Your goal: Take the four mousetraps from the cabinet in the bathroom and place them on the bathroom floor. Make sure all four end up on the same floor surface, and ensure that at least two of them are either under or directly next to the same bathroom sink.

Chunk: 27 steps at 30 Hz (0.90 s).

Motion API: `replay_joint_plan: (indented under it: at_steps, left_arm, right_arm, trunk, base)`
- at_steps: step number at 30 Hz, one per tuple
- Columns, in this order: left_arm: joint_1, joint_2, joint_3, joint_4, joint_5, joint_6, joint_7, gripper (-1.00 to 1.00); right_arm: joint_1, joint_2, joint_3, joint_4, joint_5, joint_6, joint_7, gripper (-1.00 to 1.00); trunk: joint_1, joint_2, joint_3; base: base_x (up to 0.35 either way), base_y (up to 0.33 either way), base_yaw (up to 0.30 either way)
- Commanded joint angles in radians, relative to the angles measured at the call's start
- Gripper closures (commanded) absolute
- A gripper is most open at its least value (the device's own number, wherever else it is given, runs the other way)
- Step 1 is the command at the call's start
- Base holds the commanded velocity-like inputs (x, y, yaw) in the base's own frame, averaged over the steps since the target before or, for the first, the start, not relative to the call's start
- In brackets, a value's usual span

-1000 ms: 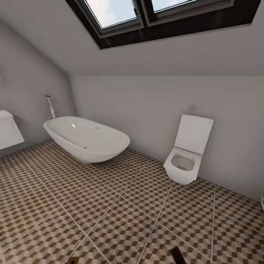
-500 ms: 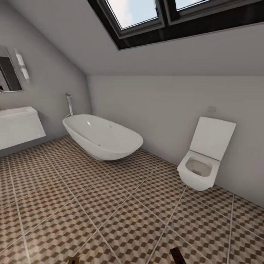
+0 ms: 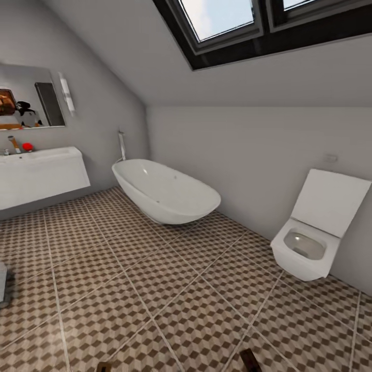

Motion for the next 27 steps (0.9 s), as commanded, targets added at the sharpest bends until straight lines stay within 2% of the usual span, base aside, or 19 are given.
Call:
replay_joint_plan:
  at_steps: [1, 27]
  left_arm:
    - [-0.001, -0.001, -0.006, 0.003, -0.01, -0.002, 0.016, 1.0]
    - [-0.001, -0.001, -0.006, 0.003, -0.01, -0.002, 0.016, 1.0]
  right_arm:
    - [0.0, -0.001, 0.009, 0.0, -0.007, -0.003, -0.011, 1.0]
    - [0.0, -0.001, 0.01, 0.0, -0.007, -0.003, -0.011, 1.0]
  trunk:
    - [0.0, -0.001, -0.001]
    - [0.0, -0.001, -0.001]
  base:
    - [0.0, 0.0, 0.259]
    - [0.015, -0.015, 0.286]
